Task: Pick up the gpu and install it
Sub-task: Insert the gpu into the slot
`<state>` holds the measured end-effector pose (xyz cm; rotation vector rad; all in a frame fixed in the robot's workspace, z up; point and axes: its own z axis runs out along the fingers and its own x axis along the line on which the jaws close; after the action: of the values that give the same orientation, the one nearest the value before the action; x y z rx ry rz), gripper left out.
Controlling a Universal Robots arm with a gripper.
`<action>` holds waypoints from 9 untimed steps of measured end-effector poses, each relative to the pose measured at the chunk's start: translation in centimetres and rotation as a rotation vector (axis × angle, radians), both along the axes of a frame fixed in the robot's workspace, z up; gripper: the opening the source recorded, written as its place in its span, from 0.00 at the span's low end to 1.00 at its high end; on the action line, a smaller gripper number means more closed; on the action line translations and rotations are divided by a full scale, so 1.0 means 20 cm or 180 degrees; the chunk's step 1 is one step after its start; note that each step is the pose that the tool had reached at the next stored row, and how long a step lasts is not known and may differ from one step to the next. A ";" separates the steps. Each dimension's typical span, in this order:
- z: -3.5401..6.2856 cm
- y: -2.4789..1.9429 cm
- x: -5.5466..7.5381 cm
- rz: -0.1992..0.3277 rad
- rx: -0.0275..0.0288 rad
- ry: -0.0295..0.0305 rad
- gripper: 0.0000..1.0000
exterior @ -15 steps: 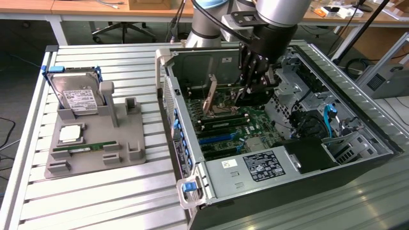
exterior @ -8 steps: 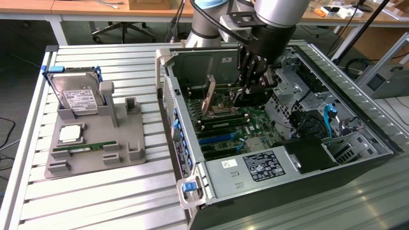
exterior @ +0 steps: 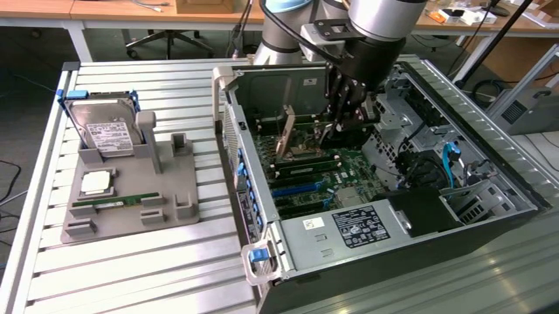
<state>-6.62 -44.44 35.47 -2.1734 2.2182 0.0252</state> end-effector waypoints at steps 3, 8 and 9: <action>-0.002 -0.010 0.00 0.0000 0.0000 0.0000 0.27; -0.005 -0.020 0.00 0.0000 0.0000 0.0000 0.27; -0.005 -0.022 0.00 0.0000 0.0000 0.0000 0.27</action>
<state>-6.69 -44.88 35.37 -2.1733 2.2182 0.0252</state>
